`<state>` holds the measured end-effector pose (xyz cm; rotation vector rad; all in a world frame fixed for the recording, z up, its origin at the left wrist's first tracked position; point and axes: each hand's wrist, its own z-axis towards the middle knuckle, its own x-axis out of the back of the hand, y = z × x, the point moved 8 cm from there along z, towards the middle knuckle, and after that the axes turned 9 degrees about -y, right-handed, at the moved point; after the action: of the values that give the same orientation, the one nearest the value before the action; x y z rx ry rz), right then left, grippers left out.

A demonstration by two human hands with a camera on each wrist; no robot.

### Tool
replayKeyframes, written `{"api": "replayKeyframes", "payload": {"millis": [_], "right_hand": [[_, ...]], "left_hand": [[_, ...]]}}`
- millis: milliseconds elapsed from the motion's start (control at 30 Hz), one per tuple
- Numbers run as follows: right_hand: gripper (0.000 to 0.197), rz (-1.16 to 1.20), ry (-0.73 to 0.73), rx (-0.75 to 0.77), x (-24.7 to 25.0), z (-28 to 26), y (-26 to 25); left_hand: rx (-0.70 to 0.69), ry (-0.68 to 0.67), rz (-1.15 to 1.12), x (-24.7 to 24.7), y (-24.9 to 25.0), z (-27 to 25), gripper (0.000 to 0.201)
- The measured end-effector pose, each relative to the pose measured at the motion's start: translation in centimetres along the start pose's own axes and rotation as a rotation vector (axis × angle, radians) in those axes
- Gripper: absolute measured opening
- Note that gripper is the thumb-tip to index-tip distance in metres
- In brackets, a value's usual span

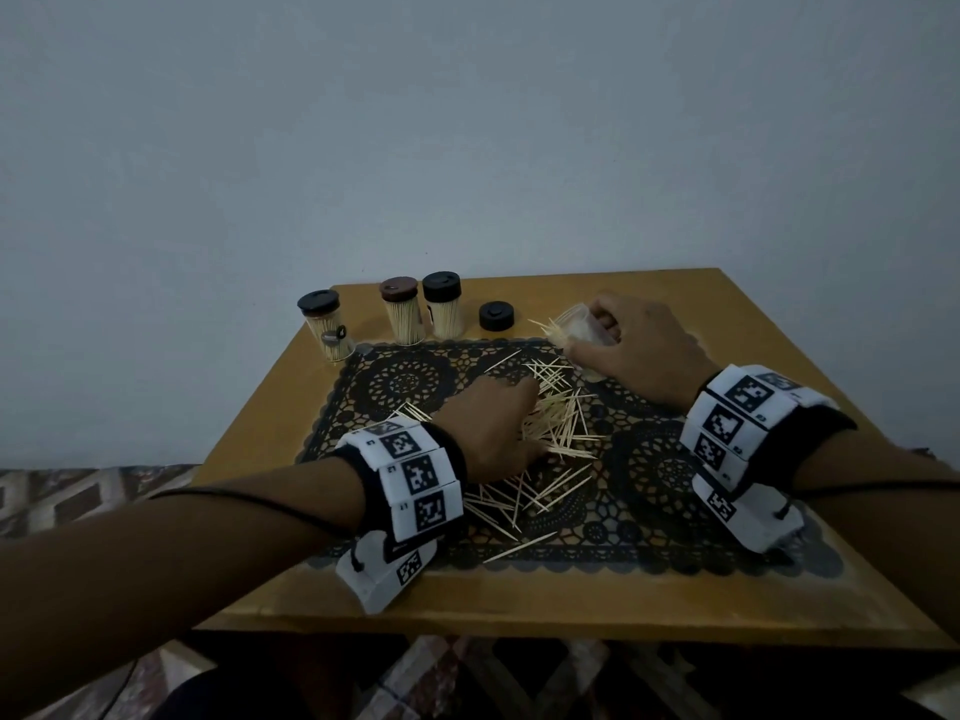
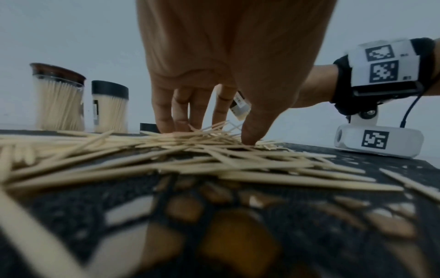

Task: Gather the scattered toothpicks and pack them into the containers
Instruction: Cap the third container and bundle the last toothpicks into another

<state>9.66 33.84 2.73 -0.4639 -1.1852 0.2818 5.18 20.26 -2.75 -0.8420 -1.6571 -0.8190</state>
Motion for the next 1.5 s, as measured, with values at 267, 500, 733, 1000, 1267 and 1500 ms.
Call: {"api": "replayKeyframes", "payload": {"millis": [267, 500, 733, 1000, 1267, 1500], "right_hand": [[0.042, 0.019, -0.063, 0.022, -0.6, -0.3, -0.6], [0.038, -0.003, -0.098, 0.02, -0.8, -0.4, -0.5], [0.039, -0.012, -0.134, 0.031, -1.3, -0.3, -0.3], [0.032, -0.079, -0.152, 0.011, -1.6, 0.1, 0.4], [0.041, -0.134, -0.253, 0.025, -3.2, 0.3, 0.3], [0.038, -0.073, -0.299, 0.045, -3.9, 0.3, -0.4]], "left_hand": [[-0.047, 0.08, -0.039, 0.7, -0.9, 0.8, 0.035], [-0.092, 0.083, -0.023, 1.5, -1.8, 1.7, 0.035], [-0.057, 0.033, 0.017, 1.8, -1.9, 2.9, 0.024], [-0.085, 0.015, -0.157, 3.1, -3.7, 2.4, 0.013], [-0.051, 0.04, -0.232, 5.8, -6.1, 1.8, 0.021], [-0.16, 0.025, -0.066, 6.0, -1.8, 3.8, 0.026]]}}
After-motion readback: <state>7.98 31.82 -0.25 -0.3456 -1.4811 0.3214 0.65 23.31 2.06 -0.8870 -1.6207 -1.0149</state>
